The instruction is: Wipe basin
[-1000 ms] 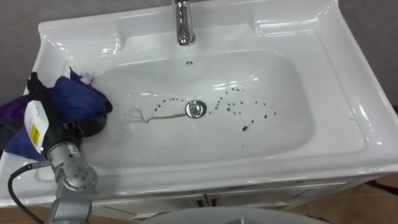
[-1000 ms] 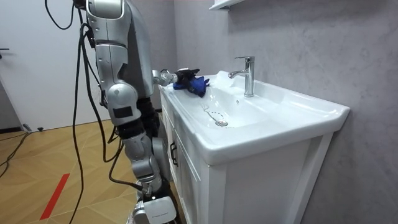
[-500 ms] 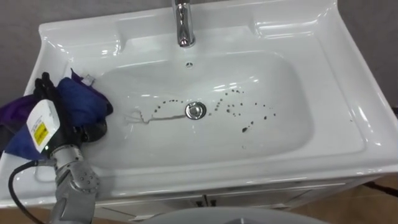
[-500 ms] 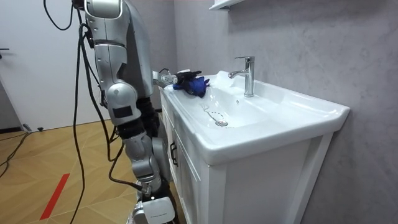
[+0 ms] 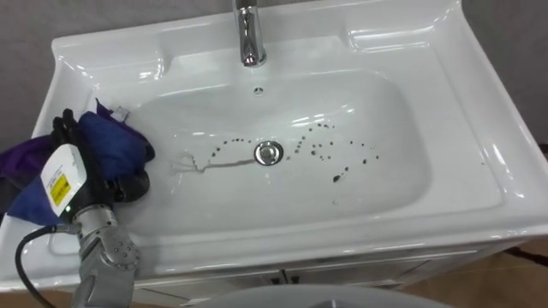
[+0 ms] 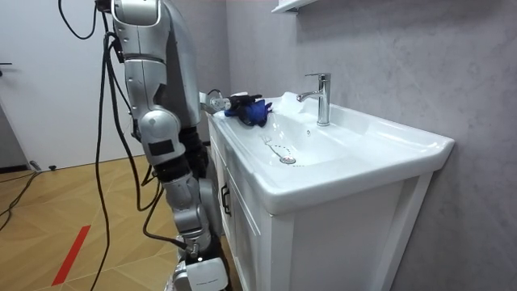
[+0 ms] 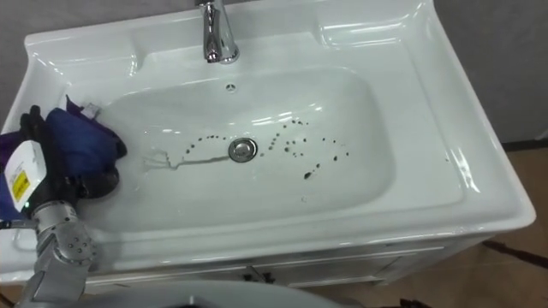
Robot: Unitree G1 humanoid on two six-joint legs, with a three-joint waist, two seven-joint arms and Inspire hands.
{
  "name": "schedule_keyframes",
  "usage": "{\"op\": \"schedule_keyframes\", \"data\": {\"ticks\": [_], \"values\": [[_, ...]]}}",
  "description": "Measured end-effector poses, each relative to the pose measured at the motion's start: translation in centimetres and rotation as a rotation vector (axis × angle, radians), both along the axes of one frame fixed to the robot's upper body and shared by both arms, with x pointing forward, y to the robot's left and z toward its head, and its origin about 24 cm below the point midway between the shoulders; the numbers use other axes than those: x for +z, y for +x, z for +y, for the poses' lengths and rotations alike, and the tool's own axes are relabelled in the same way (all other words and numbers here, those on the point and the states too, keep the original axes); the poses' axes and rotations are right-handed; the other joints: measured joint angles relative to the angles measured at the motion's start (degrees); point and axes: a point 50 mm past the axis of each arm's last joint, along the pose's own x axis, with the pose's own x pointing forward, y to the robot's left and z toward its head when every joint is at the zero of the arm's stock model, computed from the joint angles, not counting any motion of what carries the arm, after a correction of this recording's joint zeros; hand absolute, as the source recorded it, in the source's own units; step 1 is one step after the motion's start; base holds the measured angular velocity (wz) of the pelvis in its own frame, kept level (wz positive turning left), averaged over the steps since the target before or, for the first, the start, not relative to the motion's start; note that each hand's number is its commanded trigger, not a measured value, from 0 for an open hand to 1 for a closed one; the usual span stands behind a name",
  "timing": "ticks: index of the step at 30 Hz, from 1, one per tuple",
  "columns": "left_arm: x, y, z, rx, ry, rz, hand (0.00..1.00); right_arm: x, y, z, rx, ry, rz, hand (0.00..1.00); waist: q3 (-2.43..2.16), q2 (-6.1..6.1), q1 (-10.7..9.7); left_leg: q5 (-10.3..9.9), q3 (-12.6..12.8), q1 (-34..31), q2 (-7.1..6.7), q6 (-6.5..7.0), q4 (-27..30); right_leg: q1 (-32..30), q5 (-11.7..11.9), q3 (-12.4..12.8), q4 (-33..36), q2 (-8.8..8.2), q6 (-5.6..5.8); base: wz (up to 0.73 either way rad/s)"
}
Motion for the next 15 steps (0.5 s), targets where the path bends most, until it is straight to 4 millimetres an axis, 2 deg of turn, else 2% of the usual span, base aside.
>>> {"op": "schedule_keyframes", "data": {"ticks": [4,5,6,7,15], "values": [[-0.08,-0.16,0.03,0.002,-0.001,0.005,0.0,-0.01,-0.03,-0.03,0.018,-0.011,0.017,0.0,-0.04,0.05,0.7,0.0,-0.1,0.4,0.02,0.0,-0.1,0.3,0.0,0.0,0.0,0.01,0.0,-0.05],[-0.08,-0.16,0.02,0.001,-0.001,0.005,0.12,-0.01,-0.03,-0.01,0.018,-0.012,0.018,0.0,-0.04,0.05,0.8,0.0,-0.1,0.4,0.02,0.0,-0.1,0.3,0.0,0.0,0.0,0.01,0.0,0.0],[-0.08,-0.16,0.02,0.001,0.0,0.004,0.69,-0.02,-0.05,0.01,0.018,-0.012,0.018,0.0,-0.04,0.04,0.8,0.0,-0.1,0.4,0.02,0.0,-0.1,0.3,0.0,-0.1,0.0,0.01,0.0,0.0],[-0.1,-0.18,0.03,0.001,0.0,0.006,1.0,-0.02,-0.08,0.01,0.019,-0.014,0.019,0.0,-0.03,0.01,0.8,0.0,-0.1,0.4,0.01,0.0,0.0,0.3,0.0,-0.1,0.0,0.01,0.0,0.0],[-0.4,-0.41,0.16,0.015,0.014,0.006,1.0,-0.05,-0.43,0.04,0.023,-0.02,0.048,0.0,0.0,-0.06,0.6,0.1,0.0,0.5,0.0,-0.1,0.0,0.3,0.0,0.0,0.0,0.02,-0.01,0.0]]}}
